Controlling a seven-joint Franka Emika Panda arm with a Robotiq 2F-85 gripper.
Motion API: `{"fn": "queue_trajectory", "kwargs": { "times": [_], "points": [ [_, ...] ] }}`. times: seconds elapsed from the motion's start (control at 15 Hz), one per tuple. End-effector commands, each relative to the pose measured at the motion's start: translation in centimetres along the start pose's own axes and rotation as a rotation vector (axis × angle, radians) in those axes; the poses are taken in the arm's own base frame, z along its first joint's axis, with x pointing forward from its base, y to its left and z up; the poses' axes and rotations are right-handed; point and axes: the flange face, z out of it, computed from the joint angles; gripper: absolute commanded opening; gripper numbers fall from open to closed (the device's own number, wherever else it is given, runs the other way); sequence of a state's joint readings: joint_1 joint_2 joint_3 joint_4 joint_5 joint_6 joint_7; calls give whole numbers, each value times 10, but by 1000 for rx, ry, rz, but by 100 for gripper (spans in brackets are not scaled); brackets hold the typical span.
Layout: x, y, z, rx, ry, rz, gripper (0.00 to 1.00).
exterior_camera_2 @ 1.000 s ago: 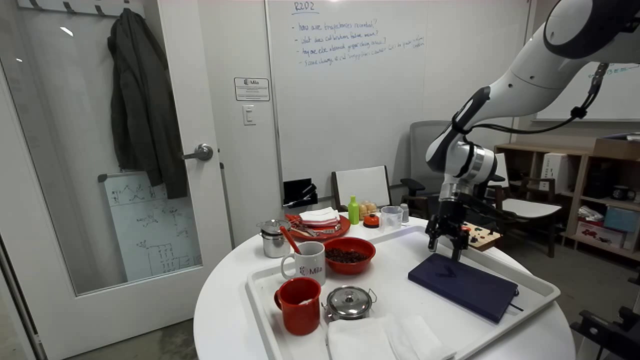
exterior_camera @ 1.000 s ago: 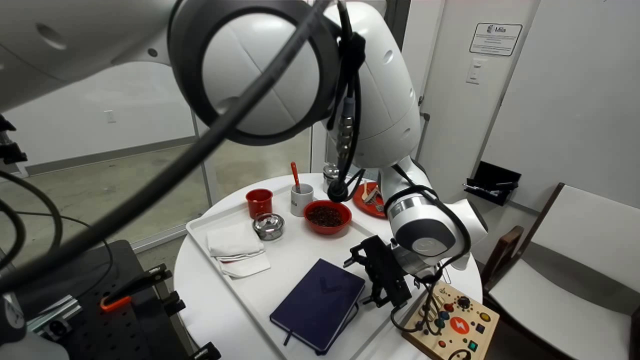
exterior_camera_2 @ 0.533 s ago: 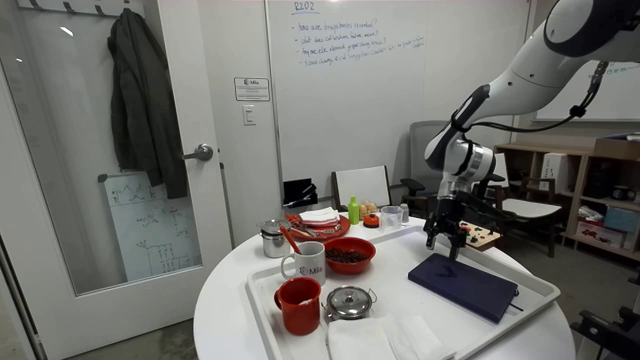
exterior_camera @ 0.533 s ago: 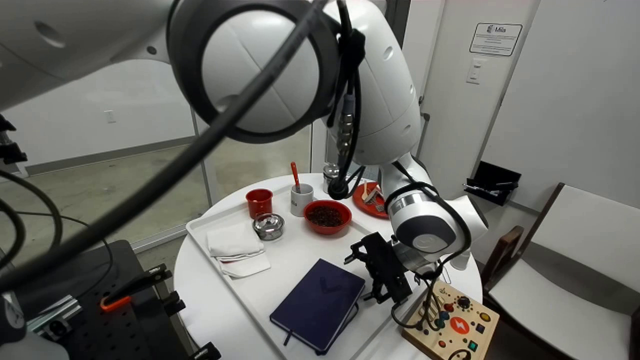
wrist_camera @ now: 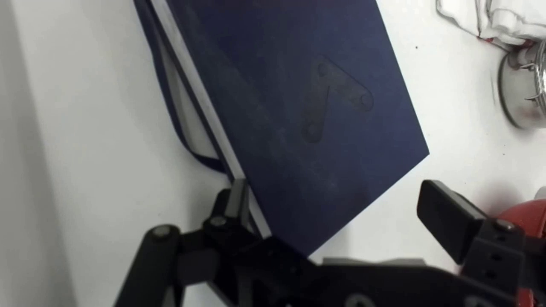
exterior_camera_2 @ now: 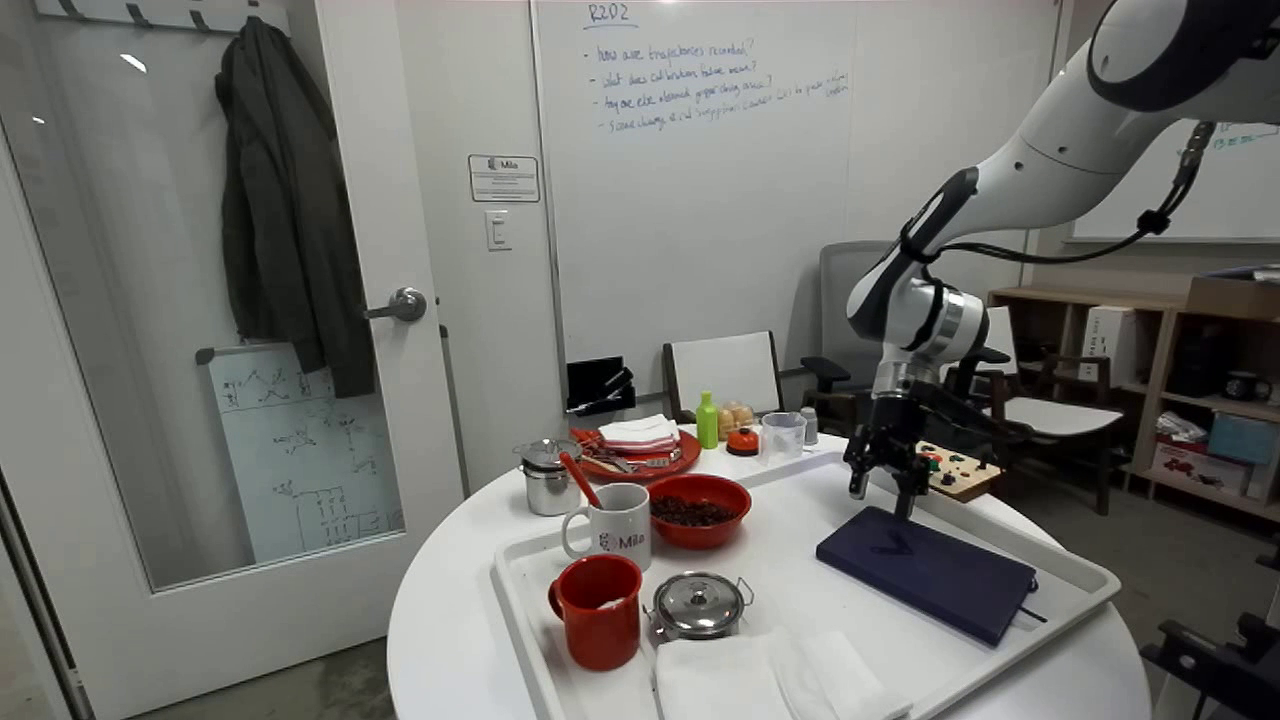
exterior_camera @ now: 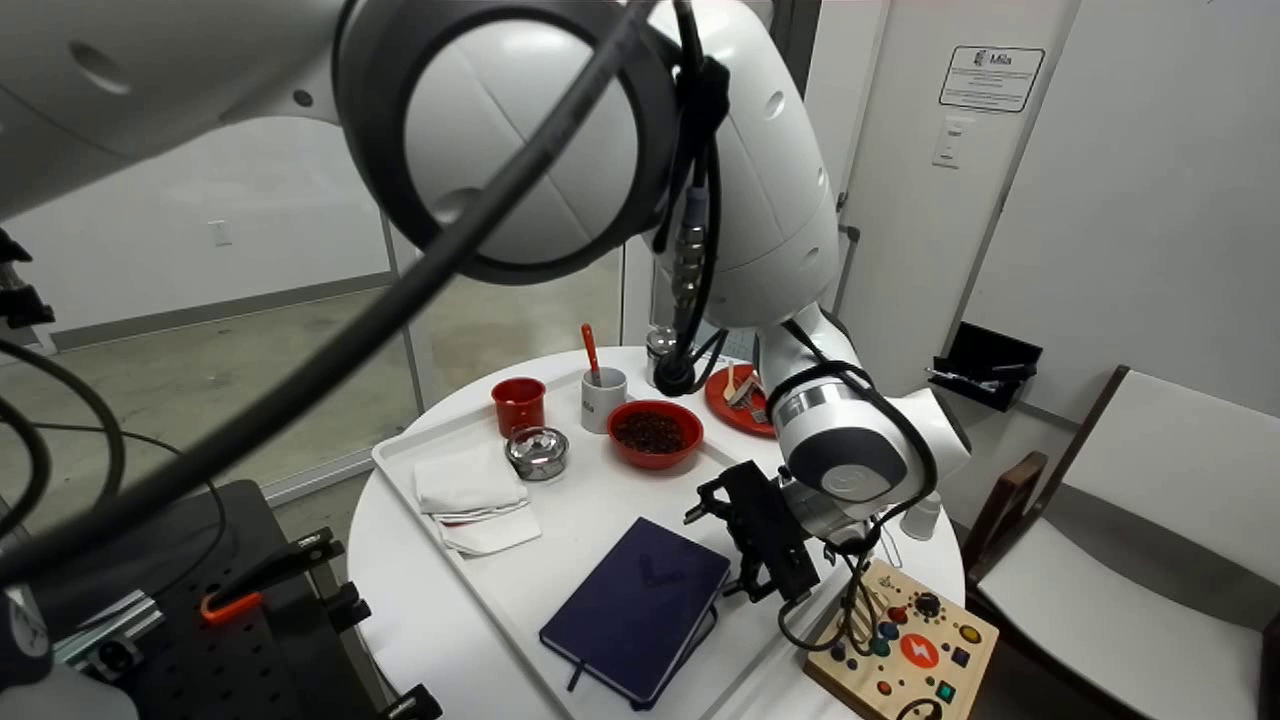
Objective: Open the notebook on the tray
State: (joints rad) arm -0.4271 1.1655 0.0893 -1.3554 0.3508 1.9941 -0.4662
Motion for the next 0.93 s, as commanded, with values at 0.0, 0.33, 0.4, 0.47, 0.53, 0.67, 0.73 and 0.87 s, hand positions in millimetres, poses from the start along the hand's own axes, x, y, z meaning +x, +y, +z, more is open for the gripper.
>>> {"fn": "queue_trajectory", "kwargs": {
  "times": [0.0,0.33,0.4,0.47,0.53,0.67,0.73,0.87],
  "points": [
    [-9,-10,-2,1,-33,-20,100],
    [-15,-15,-6,3,-36,-30,100],
    [-17,-17,-7,4,-35,-32,100],
    [-18,-18,-8,4,-35,-35,100],
    [-20,-19,-10,5,-35,-36,100],
    [-23,-22,-13,5,-36,-40,100],
    [-24,-24,-15,6,-35,-44,100],
    [-28,-28,-19,10,-36,-57,100]
  ]
}}
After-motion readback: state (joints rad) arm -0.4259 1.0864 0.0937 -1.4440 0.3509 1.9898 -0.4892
